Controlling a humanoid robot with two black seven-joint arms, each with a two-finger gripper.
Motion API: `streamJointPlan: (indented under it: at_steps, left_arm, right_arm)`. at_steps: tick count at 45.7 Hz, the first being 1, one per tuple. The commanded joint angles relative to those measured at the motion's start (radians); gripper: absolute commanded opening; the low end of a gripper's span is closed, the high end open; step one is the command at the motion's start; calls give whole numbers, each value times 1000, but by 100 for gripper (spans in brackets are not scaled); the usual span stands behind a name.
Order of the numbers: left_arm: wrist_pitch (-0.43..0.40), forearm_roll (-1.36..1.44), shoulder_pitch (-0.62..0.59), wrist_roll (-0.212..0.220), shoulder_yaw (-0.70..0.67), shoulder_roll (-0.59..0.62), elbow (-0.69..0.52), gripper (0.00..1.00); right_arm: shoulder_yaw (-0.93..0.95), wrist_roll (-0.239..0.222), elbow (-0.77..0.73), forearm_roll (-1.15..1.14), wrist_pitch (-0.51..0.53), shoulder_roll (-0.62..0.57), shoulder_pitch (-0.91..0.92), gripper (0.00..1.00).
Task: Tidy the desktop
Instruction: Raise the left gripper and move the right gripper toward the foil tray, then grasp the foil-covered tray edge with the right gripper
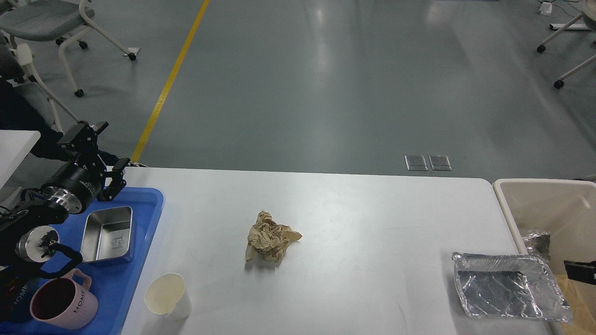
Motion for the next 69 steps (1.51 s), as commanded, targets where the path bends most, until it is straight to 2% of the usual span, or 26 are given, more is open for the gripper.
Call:
streamJointPlan:
  at_steps: [1,5,10,12,22,33,42,56,62,68,69]
  left_arm:
    - [0,0,9,0,0,6,0,96]
    - [0,0,15,0,0,8,0,96]
    - [0,0,16,0,2,8,0,96]
    - [0,2,18,0,2,9,2,96]
    - [0,2,18,0,2,9,2,96]
    - [0,2,28,0,2,8,2,96]
    - [0,2,36,0,2,9,3,96]
    - [0,2,45,0,0,12,3,96]
    - [0,2,47,0,0,12,3,97]
    - [0,0,47,0,0,12,3,96]
    - [0,2,47,0,0,12,3,96]
  right_arm:
    - [0,15,-37,3,1,54,4,100]
    - [0,23,-80,3,1,102,12,100]
    - [0,90,-138,0,1,150,16,100]
    - [-2,104,-157,-1,1,165,16,100]
    - [-11,112,-267,-3,-2,220,41,100]
    - [-101,112,-354,0,-38,259,104,100]
    - [-107,117,-356,6,-39,282,105,100]
    - [-111,158,-377,2,-41,306,105,100]
    - [-137,172,-388,-1,-58,314,105,85]
    - [-216,190,-420,-3,-130,315,130,69]
    - [-236,198,-430,-3,-143,315,138,64]
